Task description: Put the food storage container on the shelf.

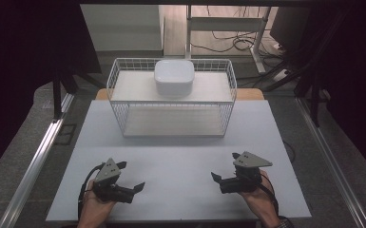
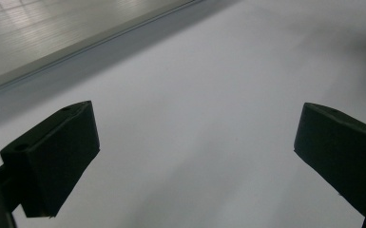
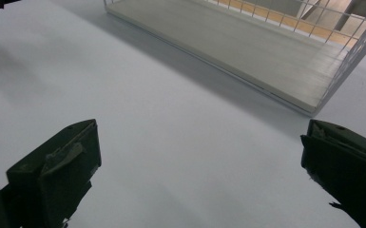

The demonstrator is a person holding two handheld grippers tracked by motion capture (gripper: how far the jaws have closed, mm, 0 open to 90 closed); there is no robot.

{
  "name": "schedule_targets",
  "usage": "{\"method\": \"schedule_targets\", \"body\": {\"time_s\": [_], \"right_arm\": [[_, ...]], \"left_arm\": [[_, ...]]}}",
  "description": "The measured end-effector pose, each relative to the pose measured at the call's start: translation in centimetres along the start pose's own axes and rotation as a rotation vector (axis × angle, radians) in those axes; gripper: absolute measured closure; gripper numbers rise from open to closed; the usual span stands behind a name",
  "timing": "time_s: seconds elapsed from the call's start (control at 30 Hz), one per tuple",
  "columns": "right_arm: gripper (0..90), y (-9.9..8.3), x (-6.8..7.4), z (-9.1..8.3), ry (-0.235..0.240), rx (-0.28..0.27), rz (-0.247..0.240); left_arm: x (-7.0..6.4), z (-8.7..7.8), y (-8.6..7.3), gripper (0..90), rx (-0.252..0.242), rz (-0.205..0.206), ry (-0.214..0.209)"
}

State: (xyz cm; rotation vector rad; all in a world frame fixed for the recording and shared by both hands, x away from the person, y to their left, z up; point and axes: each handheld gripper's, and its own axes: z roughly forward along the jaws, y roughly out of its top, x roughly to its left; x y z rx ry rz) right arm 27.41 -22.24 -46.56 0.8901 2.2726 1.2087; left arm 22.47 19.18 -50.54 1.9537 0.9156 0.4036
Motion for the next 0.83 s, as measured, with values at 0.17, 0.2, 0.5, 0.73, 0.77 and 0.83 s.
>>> {"method": "schedule_targets", "body": {"time_s": [0.17, 0.2, 0.5, 0.73, 0.77, 0.83], "right_arm": [[0.0, -0.9, 0.2, 0.1, -0.007, 0.014, 0.005], [0.0, -1.1, 0.2, 0.1, -0.011, 0.019, 0.001], [0.0, -2.7, 0.4, 0.6, 0.001, 0.073, 0.01], [0.0, -3.7, 0.1, 1.2, 0.005, 0.142, 0.02], [0.0, -3.8, -0.1, 1.2, 0.004, 0.148, 0.022], [0.0, -3.9, -0.3, 1.2, 0.002, 0.149, 0.026]], "left_arm": [[-0.1, 0.1, -0.8, 0.2, 0.01, -0.012, 0.004], [-0.2, 0.2, -1.0, 0.1, 0.014, -0.015, 0.003], [-0.5, 1.4, -2.1, 0.0, 0.088, -0.024, -0.017], [0.2, 1.4, -2.5, 0.0, 0.098, -0.066, -0.008], [0.3, 1.3, -2.5, 0.0, 0.1, -0.069, -0.003], [0.4, 1.3, -2.5, 0.0, 0.098, -0.069, 0.001]]}}
